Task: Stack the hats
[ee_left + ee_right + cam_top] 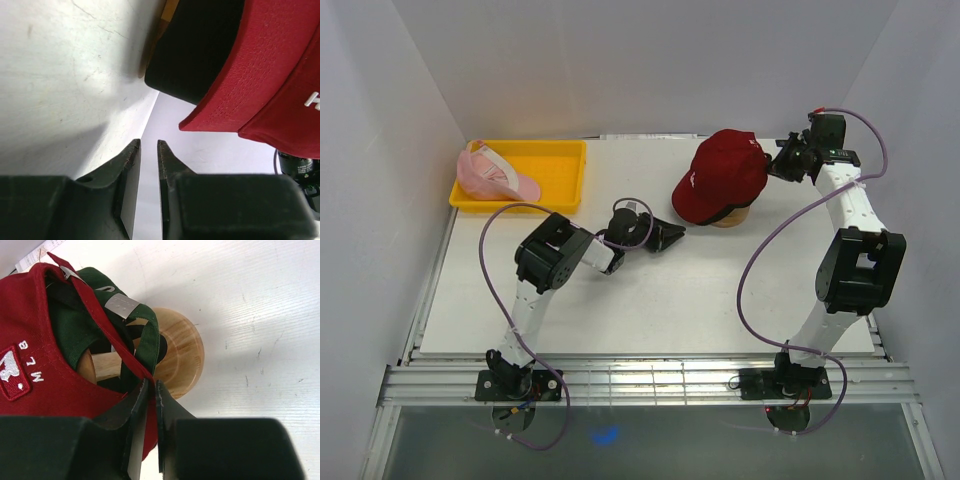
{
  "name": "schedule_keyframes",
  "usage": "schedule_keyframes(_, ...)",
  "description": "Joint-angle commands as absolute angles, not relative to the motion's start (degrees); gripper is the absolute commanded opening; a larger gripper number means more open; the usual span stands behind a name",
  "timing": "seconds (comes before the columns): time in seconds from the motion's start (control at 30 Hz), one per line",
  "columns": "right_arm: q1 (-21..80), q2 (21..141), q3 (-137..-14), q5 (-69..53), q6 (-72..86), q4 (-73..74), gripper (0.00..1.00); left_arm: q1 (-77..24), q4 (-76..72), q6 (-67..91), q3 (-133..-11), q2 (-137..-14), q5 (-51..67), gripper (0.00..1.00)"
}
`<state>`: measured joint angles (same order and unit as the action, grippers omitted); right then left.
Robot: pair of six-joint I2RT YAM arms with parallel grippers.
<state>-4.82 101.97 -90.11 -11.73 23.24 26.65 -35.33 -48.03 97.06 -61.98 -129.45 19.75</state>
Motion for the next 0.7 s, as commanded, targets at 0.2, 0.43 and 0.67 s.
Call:
schedule_keyframes(0.2,-5.36,104.23,-95.35,-10.54,22.06,31.29,0.25,-32.79,-32.71,90.19,-58.62,-120.86,15.74,0.29)
schedule_keyframes(0.43,-5.36,109.68,-104.58,-12.22,23.2,33.75,0.28,-30.76,-20.32,79.82,-60.9,-113.56,13.01,0.24)
schedule_keyframes(0.67,-5.36,113.99,-110.12,-12.04,22.94,35.33,0.29,-30.67,-12.75,72.25,-65.56,-110.39,13.18,0.23)
